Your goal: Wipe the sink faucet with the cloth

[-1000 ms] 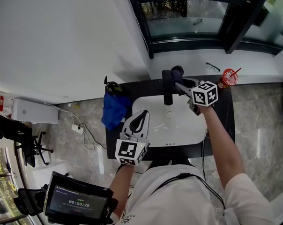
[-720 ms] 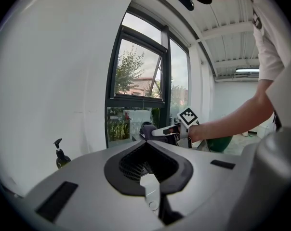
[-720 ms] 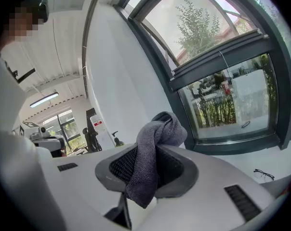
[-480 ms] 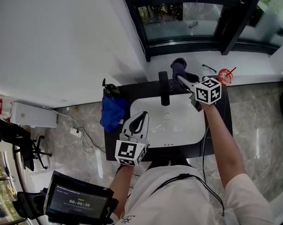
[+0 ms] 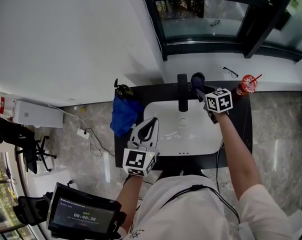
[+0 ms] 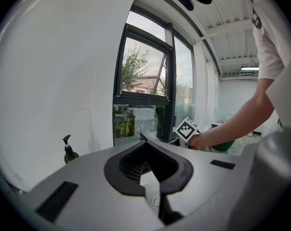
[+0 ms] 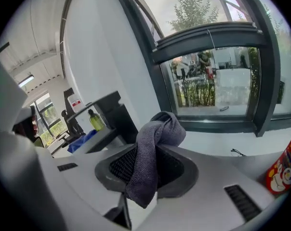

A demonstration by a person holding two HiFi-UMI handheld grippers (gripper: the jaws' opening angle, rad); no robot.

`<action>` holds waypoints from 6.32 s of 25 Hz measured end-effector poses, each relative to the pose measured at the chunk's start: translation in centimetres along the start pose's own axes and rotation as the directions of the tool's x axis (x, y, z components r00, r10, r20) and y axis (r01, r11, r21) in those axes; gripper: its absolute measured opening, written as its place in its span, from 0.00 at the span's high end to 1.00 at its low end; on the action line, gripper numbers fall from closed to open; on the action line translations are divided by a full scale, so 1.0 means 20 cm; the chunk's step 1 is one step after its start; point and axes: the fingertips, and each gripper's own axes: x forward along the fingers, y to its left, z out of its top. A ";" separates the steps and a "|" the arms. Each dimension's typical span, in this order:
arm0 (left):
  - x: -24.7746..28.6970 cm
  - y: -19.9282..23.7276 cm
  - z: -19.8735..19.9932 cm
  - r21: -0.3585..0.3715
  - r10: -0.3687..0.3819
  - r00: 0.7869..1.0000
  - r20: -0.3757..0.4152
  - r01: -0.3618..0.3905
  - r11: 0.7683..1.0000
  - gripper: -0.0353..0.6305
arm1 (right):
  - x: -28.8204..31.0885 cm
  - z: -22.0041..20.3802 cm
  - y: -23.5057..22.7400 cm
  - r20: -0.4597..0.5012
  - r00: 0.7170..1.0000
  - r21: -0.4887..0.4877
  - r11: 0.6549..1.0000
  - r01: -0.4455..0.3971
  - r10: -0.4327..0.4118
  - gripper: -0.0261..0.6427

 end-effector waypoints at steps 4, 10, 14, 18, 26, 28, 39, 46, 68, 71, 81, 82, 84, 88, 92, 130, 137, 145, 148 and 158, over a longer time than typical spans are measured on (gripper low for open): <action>-0.01 0.03 -0.02 -0.009 0.024 1.000 -0.008 -0.024 1.000 0.96 | 0.07 -0.12 0.00 -0.076 0.997 -0.005 1.000 0.008 -0.009 0.80; -0.03 0.05 -0.04 -0.025 0.045 0.999 -0.019 -0.045 0.999 0.96 | 0.15 -0.22 0.01 -0.161 0.987 -0.048 0.999 0.019 -0.026 0.80; -0.01 0.09 -0.05 -0.030 0.056 0.998 -0.028 -0.057 0.998 0.96 | 0.21 -0.24 0.05 -0.188 0.982 -0.056 0.998 -0.020 0.009 0.80; -0.02 0.10 -0.05 -0.029 0.060 0.998 -0.031 -0.061 0.998 0.96 | 0.20 -0.23 0.10 -0.159 0.984 -0.027 0.996 -0.083 0.078 0.80; 0.02 0.05 -0.03 -0.021 0.025 1.000 -0.016 -0.025 0.999 0.96 | 0.08 -0.05 0.16 -0.007 0.983 -0.005 0.983 -0.183 0.183 0.80; 0.03 0.02 -0.01 -0.016 0.013 1.000 -0.008 -0.013 1.000 0.96 | 0.02 0.02 0.19 0.044 0.978 0.006 0.979 -0.206 0.205 0.80; 0.05 -0.06 0.03 -0.001 -0.037 0.999 0.009 0.037 0.999 0.96 | -0.20 0.28 0.29 0.210 0.931 0.005 0.952 -0.307 0.299 0.80; 0.05 -0.08 0.04 0.015 -0.058 0.998 0.019 0.057 0.998 0.96 | -0.32 0.38 0.38 0.262 0.901 -0.043 0.937 -0.348 0.346 0.80; -0.01 -0.07 -0.02 -0.009 -0.051 0.999 0.018 0.051 0.999 0.96 | -0.38 0.04 0.78 -0.169 0.816 -0.317 0.753 -0.576 0.553 0.80; -0.01 -0.07 -0.03 -0.011 -0.046 0.999 0.018 0.047 0.999 0.96 | -0.34 -0.04 0.78 -0.263 0.809 -0.348 0.731 -0.587 0.525 0.80; 0.01 -0.05 -0.01 -0.021 -0.029 0.999 0.026 0.030 0.999 0.96 | -0.25 -0.12 0.71 -0.458 0.724 -0.205 0.731 -0.651 0.517 0.80; 0.01 -0.06 -0.01 -0.021 -0.028 0.999 0.025 0.029 0.999 0.96 | -0.25 -0.12 0.70 -0.474 0.713 -0.185 0.733 -0.655 0.517 0.80; 0.01 -0.06 -0.01 -0.023 -0.026 0.999 0.022 0.026 0.999 0.96 | -0.24 -0.11 0.68 -0.501 0.698 -0.166 0.736 -0.657 0.511 0.80; 0.01 -0.05 0.01 -0.029 -0.016 1.000 0.021 0.017 0.999 0.96 | -0.22 -0.10 0.66 -0.533 0.681 -0.143 0.740 -0.657 0.502 0.80; 0.01 -0.04 0.01 -0.027 -0.012 1.000 0.021 0.012 1.000 0.96 | -0.21 -0.09 0.62 -0.543 0.684 -0.125 0.758 -0.640 0.488 0.80; 0.02 -0.03 -0.01 -0.027 -0.005 1.000 0.002 0.005 1.000 0.96 | -0.10 0.05 0.41 -0.437 0.778 -0.034 0.856 -0.516 0.452 0.80; 0.01 -0.03 -0.01 -0.022 -0.011 1.000 0.004 0.011 1.000 0.96 | -0.13 0.06 0.31 -0.349 0.836 -0.008 0.891 -0.455 0.424 0.80; 0.01 -0.04 -0.01 -0.019 -0.027 1.000 0.006 0.027 0.999 0.96 | -0.23 -0.01 0.24 -0.311 0.859 0.032 0.908 -0.417 0.406 0.80; 0.01 -0.05 -0.02 -0.019 -0.032 0.999 0.008 0.032 0.999 0.96 | -0.30 -0.03 0.30 -0.294 0.841 0.027 0.883 -0.468 0.454 0.80; 0.00 -0.05 -0.04 -0.006 -0.040 0.999 0.011 0.040 0.999 0.96 | -0.39 -0.18 0.63 -0.409 0.665 0.021 0.735 -0.678 0.625 0.80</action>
